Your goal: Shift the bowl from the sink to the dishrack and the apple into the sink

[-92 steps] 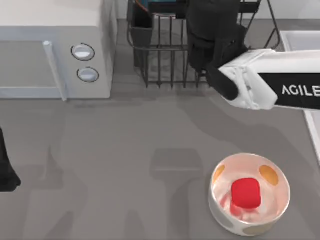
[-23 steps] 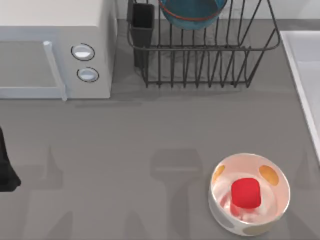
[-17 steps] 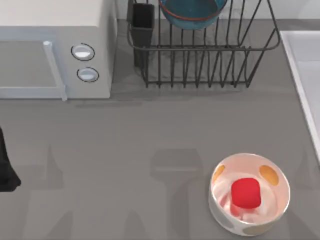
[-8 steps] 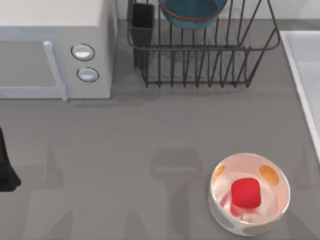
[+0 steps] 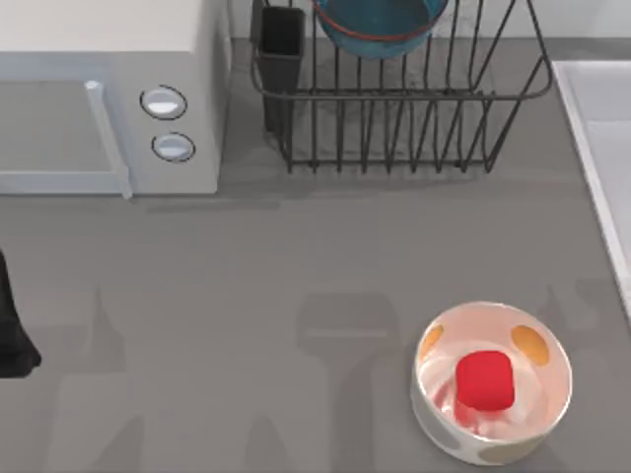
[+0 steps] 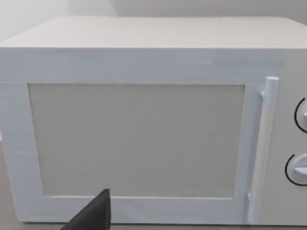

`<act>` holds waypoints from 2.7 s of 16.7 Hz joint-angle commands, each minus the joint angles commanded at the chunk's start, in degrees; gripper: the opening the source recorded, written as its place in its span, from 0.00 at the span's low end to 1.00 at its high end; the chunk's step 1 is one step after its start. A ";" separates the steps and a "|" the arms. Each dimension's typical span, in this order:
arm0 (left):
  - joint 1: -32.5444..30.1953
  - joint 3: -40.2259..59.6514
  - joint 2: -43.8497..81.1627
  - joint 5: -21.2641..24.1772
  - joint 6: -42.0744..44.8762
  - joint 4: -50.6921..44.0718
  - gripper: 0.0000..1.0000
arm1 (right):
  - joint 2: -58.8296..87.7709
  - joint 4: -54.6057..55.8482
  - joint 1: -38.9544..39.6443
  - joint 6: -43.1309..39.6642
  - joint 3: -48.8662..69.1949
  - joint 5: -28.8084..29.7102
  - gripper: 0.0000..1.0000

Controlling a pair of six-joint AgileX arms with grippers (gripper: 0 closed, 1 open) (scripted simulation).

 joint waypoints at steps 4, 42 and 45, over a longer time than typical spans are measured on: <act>0.00 0.00 0.00 0.00 0.00 0.00 1.00 | 23.65 -14.14 8.16 8.46 14.90 -0.30 1.00; 0.00 0.00 0.00 0.00 0.00 0.00 1.00 | 80.67 -16.97 25.16 25.87 32.45 -0.02 0.70; 0.00 0.00 0.00 0.00 0.00 0.00 1.00 | 80.67 -16.97 25.16 25.87 32.45 -0.02 0.47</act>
